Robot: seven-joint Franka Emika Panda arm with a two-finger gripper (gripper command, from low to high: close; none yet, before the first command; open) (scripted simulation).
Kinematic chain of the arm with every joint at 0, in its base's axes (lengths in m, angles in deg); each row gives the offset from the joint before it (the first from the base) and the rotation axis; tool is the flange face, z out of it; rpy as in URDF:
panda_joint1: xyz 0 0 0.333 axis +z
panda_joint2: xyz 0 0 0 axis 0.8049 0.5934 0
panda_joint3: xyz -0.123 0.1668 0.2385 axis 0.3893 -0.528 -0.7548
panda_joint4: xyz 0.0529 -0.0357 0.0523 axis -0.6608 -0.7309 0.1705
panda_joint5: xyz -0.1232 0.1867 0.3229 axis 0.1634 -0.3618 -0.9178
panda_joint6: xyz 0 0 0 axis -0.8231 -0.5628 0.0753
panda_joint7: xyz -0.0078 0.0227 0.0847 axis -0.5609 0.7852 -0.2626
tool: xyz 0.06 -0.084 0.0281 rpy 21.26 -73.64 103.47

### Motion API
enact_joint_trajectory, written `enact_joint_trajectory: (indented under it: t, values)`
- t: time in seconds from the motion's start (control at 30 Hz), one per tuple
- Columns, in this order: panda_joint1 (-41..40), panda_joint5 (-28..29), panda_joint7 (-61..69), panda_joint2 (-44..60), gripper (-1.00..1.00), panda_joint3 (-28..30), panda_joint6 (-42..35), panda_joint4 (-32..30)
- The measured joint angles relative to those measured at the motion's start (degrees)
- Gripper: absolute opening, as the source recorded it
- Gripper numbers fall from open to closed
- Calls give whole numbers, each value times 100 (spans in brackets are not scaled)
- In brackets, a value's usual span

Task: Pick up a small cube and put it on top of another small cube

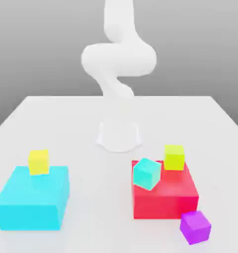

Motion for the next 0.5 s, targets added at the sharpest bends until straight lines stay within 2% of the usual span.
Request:
enact_joint_trajectory:
  t: [0.5]
  values:
    - [156,583,-729,3151,0,-972,1214,-497]
